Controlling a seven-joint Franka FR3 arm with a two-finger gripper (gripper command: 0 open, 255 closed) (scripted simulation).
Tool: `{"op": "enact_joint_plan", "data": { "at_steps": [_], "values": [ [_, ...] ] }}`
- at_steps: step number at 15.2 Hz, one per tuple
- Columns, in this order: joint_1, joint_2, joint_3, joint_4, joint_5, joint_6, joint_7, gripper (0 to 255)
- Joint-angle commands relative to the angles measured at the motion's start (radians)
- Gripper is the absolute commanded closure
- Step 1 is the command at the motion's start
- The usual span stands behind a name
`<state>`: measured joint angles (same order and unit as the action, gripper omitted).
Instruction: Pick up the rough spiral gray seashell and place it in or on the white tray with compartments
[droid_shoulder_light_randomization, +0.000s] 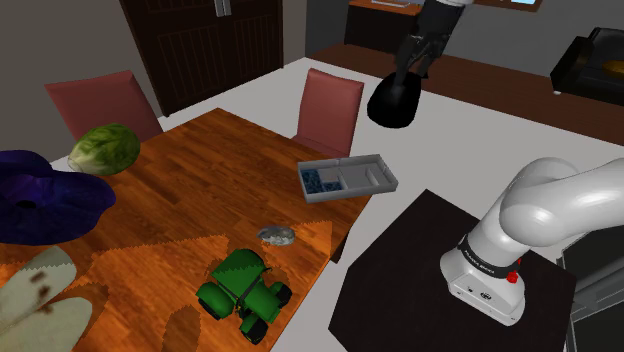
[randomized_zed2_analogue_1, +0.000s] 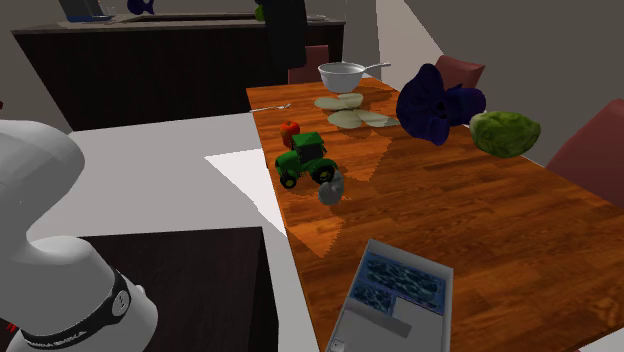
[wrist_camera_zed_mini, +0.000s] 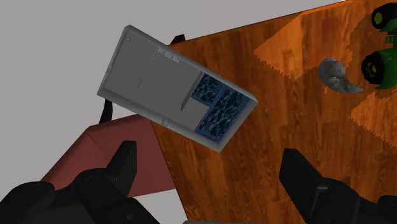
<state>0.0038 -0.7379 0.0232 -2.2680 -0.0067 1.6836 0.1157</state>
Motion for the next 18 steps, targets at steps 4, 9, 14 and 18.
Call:
{"op": "enact_joint_plan", "data": {
  "at_steps": [4,9,14,18],
  "values": [
    [0.024,0.039,0.04,-0.042,0.007,0.075,0.01,0],
    [0.062,0.124,0.107,-0.093,0.014,0.2,0.028,0],
    [0.095,0.231,0.176,-0.123,0.008,0.323,0.053,0],
    [0.115,0.333,0.233,-0.129,-0.011,0.419,0.08,0]
  ]
}}
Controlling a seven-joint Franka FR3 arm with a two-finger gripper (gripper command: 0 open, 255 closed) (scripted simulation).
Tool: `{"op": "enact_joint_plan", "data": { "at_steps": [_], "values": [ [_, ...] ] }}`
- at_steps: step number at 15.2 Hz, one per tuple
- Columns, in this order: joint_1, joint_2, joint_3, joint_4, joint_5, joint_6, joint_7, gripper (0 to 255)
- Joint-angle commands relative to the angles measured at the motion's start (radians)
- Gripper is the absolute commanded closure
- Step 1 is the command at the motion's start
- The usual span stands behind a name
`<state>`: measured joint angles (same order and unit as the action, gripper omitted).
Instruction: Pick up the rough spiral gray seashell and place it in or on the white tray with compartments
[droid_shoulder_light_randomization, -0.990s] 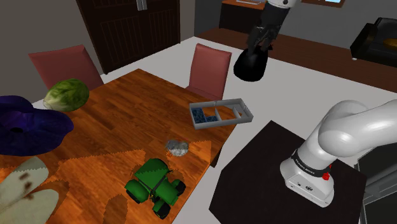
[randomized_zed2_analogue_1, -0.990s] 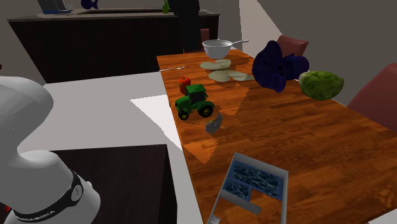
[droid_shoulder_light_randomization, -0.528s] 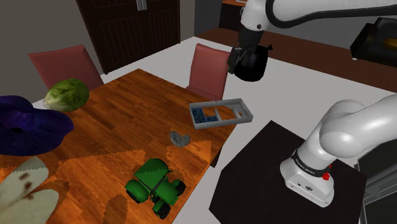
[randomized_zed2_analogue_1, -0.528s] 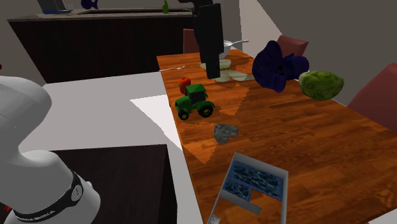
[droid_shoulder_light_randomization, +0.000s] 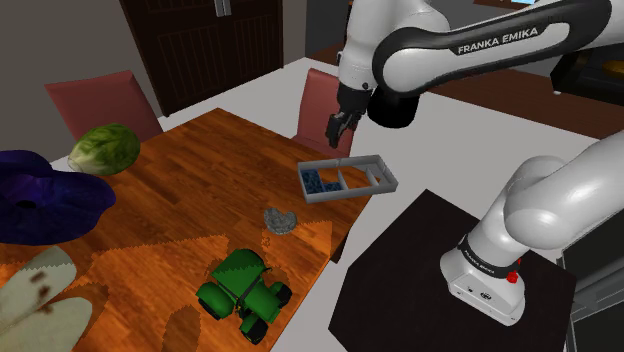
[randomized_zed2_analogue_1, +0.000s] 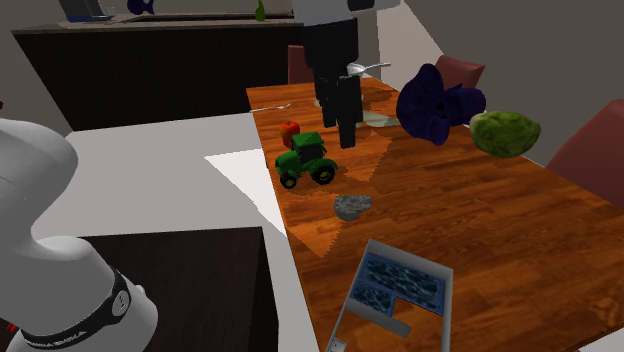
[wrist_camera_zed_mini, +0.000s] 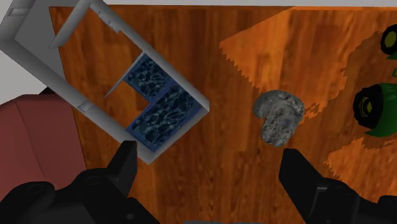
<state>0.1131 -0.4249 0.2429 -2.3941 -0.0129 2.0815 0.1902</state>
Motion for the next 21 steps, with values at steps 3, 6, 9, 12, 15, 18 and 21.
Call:
{"op": "enact_joint_plan", "data": {
  "at_steps": [3,6,9,12,15,18,21],
  "values": [
    [0.017,0.105,0.056,0.001,-0.03,0.089,0.032,0],
    [0.025,0.196,0.099,0.014,-0.07,0.152,0.067,0],
    [0.033,0.295,0.138,0.036,-0.127,0.209,0.112,0],
    [0.045,0.399,0.17,0.067,-0.201,0.255,0.167,0],
    [0.066,0.508,0.188,0.107,-0.289,0.291,0.229,0],
    [0.101,0.619,0.191,0.156,-0.382,0.315,0.291,0],
    [0.147,0.729,0.18,0.213,-0.47,0.33,0.346,0]
  ]
}}
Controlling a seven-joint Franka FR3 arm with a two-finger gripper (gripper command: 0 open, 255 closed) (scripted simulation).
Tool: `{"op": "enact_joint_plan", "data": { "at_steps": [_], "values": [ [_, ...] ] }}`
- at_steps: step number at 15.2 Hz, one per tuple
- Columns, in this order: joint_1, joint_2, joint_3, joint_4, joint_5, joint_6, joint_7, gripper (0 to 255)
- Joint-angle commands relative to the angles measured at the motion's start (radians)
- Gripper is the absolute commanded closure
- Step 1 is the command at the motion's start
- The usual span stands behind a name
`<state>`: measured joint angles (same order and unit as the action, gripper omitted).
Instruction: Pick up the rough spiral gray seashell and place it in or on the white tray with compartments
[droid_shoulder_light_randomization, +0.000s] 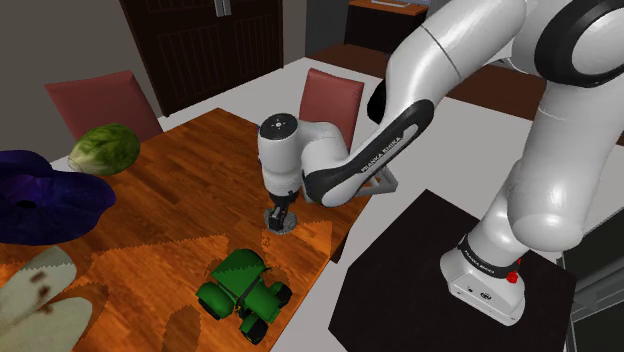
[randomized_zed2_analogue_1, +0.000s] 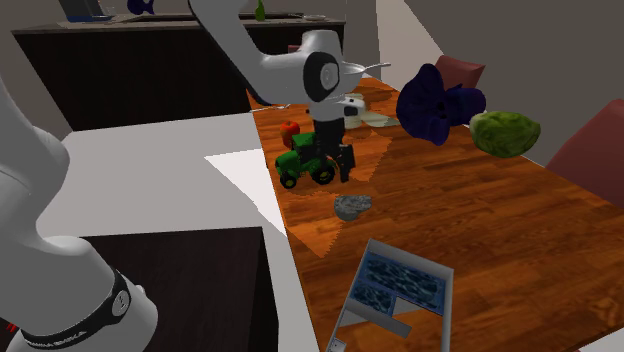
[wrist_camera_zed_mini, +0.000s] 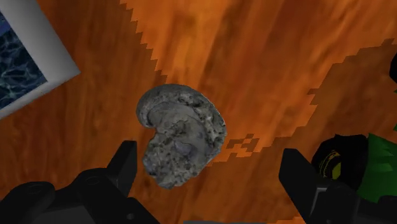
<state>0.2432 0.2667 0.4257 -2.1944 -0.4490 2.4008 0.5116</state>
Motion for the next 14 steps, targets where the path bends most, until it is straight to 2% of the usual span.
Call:
{"op": "enact_joint_plan", "data": {
  "at_steps": [1,3,10,14],
  "values": [
    [0.035,0.074,-0.009,0.033,-0.061,0.014,0.04,0],
    [0.059,0.119,-0.018,0.06,-0.092,0.017,0.058,0],
    [0.078,0.203,-0.064,0.07,-0.163,0.083,0.104,0],
    [0.078,0.203,-0.064,0.07,-0.163,0.083,0.104,0]
  ]
}}
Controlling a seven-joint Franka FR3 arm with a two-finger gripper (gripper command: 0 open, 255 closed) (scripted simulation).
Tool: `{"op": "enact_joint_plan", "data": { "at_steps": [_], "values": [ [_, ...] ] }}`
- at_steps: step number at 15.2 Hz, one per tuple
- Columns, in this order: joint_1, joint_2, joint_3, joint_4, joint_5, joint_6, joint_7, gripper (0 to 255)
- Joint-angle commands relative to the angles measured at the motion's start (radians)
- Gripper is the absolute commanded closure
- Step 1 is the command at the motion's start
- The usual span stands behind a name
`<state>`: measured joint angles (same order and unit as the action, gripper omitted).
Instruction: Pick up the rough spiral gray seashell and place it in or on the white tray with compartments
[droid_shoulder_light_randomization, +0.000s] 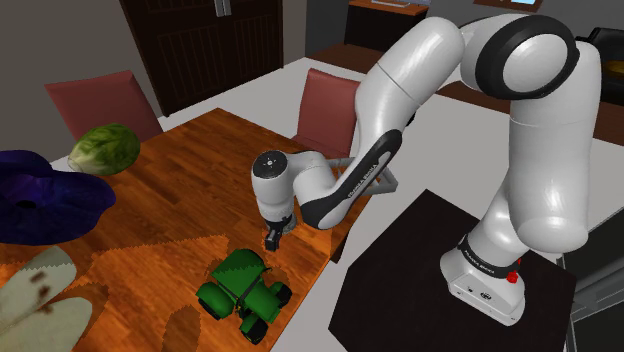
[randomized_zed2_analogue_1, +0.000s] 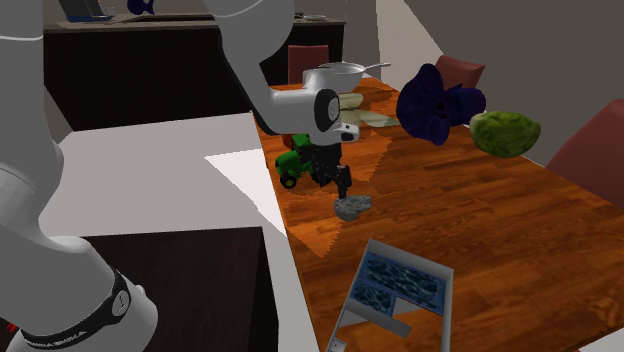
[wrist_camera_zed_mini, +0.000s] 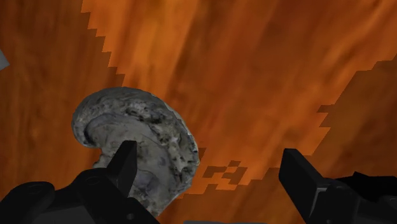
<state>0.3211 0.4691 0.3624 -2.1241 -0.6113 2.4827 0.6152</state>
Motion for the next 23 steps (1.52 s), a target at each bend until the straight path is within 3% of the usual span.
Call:
{"op": "enact_joint_plan", "data": {
  "at_steps": [1,4,5,14,15,21,22,23],
  "values": [
    [0.0,0.0,0.0,0.0,-0.001,0.001,0.0,0],
    [0.0,0.0,0.0,0.0,0.0,0.001,0.0,0],
    [0.0,0.0,0.0,0.0,0.0,0.001,0.0,255],
    [0.0,0.0,0.0,0.0,0.0,0.001,0.0,255],
    [0.0,0.0,0.0,0.0,0.0,0.001,0.0,0],
    [-0.136,0.161,0.009,0.262,0.313,-0.129,0.063,0],
    [-0.159,0.184,0.008,0.296,0.357,-0.143,0.081,0],
    [-0.158,0.194,0.006,0.296,0.352,-0.134,0.084,0]
  ]
}}
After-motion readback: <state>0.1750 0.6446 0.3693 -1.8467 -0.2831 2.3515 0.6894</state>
